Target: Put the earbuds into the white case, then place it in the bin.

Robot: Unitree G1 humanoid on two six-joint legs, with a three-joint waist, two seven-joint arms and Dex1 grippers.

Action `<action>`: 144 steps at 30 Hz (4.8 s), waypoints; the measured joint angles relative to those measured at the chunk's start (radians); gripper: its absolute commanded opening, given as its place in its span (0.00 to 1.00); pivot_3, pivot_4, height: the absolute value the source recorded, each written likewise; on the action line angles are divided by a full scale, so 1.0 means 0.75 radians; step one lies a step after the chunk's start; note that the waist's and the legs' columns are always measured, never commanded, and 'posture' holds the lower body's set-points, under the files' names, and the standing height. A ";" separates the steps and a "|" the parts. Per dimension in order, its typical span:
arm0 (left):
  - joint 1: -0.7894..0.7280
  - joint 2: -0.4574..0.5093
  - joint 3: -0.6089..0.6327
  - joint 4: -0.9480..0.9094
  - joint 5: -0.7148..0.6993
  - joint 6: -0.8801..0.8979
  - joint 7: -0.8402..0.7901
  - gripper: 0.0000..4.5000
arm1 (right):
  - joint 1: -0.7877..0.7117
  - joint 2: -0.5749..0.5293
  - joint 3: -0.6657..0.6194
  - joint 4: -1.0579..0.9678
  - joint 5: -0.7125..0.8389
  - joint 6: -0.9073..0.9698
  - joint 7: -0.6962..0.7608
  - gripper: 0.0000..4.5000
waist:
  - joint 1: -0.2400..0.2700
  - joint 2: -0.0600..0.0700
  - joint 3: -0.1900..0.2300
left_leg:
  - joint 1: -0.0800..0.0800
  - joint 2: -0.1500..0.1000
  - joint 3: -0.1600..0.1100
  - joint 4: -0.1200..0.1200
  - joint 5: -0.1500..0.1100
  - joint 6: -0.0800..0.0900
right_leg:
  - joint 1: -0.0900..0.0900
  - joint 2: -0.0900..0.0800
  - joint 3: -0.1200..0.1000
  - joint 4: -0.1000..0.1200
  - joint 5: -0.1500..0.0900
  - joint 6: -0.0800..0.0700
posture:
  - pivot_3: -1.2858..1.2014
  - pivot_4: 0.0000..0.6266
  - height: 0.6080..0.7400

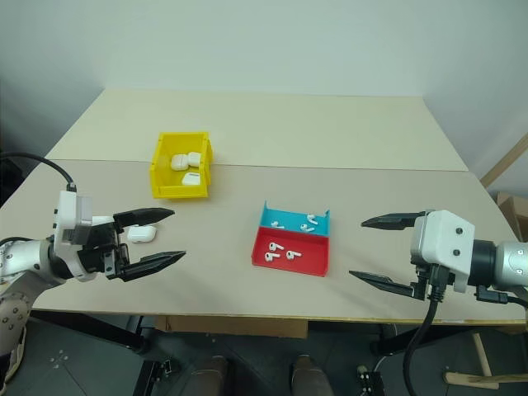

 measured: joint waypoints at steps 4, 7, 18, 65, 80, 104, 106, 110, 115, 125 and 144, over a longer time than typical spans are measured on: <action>-0.003 0.005 0.000 0.000 -0.019 0.035 -0.004 1.00 | 0.002 0.000 0.001 0.000 0.000 -0.003 0.000 0.99 | 0.000 0.000 0.000 | 0.000 0.000 0.000 0.000 0.000 0.000 | 0.000 0.000 0.000 0.000 0.000 0.000 | 0.52 0.24 1.00; -0.023 0.004 0.000 0.000 -0.024 0.050 0.013 1.00 | 0.002 0.000 0.001 0.000 0.001 -0.003 0.000 0.99 | 0.000 0.000 0.000 | 0.000 0.000 0.000 0.000 0.000 0.000 | 0.000 0.000 0.000 0.000 0.000 0.000 | 0.52 0.24 1.00; -0.031 -0.013 -0.017 -0.059 0.125 0.031 0.177 1.00 | -0.031 -0.001 0.014 0.015 -0.004 -0.009 -0.001 0.99 | 0.000 0.000 0.000 | 0.000 0.000 0.000 0.000 0.000 0.000 | 0.000 0.000 0.000 0.000 0.000 0.000 | 0.52 0.24 1.00; -1.072 0.332 -0.718 0.918 -1.566 1.378 2.602 1.00 | 0.141 -0.005 0.088 -0.123 0.013 0.168 -0.147 0.99 | 0.005 -0.006 0.002 | -0.003 -0.004 -0.004 0.001 0.001 -0.002 | -0.002 -0.003 -0.001 0.002 0.001 0.001 | 0.52 0.24 1.00; -1.153 0.144 -0.823 1.134 -1.509 1.289 2.740 1.00 | 0.153 -0.005 0.086 -0.154 0.013 0.207 -0.185 0.99 | 0.009 -0.007 0.002 | -0.003 -0.005 -0.004 0.001 0.002 -0.004 | -0.002 -0.003 -0.002 0.001 0.002 0.001 | 0.52 0.24 1.00; -1.242 -0.121 -0.495 1.298 -0.739 1.526 2.427 1.00 | 0.166 -0.005 0.087 -0.162 -0.016 0.226 -0.209 0.99 | 0.007 -0.007 0.001 | -0.005 -0.006 -0.006 0.001 0.003 -0.005 | -0.002 -0.004 -0.004 0.001 0.002 0.001 | 0.52 0.24 1.00; -1.246 -0.123 -0.496 1.301 -0.707 1.529 2.384 0.96 | 0.167 -0.005 0.087 -0.163 -0.017 0.228 -0.209 1.00 | 0.007 -0.007 0.001 | -0.005 -0.006 -0.006 0.001 0.003 -0.005 | -0.002 -0.004 -0.004 0.001 0.002 0.001 | 0.52 0.24 1.00; -1.247 -0.122 -0.515 1.301 -0.673 1.534 2.300 0.73 | 0.175 -0.006 0.087 -0.167 -0.041 0.235 -0.210 1.00 | 0.005 -0.007 0.001 | -0.005 -0.006 -0.007 0.001 0.003 -0.005 | -0.002 -0.004 -0.004 0.001 0.002 0.001 | 0.52 0.24 1.00; -1.250 -0.119 -0.530 1.296 -0.634 1.534 2.245 0.62 | 0.178 -0.006 0.087 -0.173 -0.052 0.236 -0.210 1.00 | 0.006 -0.007 0.001 | -0.005 -0.006 -0.007 0.001 0.003 -0.005 | -0.002 -0.004 -0.004 0.001 0.002 0.002 | 0.52 0.24 1.00; -1.256 -0.179 -0.400 1.176 -0.517 1.534 2.157 0.62 | 0.168 -0.006 0.092 -0.170 -0.068 0.235 -0.211 1.00 | 0.006 -0.008 0.002 | -0.008 -0.006 -0.008 0.001 0.003 -0.006 | -0.004 -0.004 -0.006 0.001 0.002 0.002 | 0.52 0.24 1.00; -0.620 -0.211 -0.390 -0.109 -0.231 0.772 1.140 0.62 | -0.319 -0.321 0.274 -0.090 0.040 0.402 -0.076 1.00 | 0.009 -0.005 0.001 | -0.006 -0.006 -0.005 0.000 0.004 -0.007 | -0.002 -0.004 -0.003 -0.001 0.003 0.001 | 0.52 0.24 1.00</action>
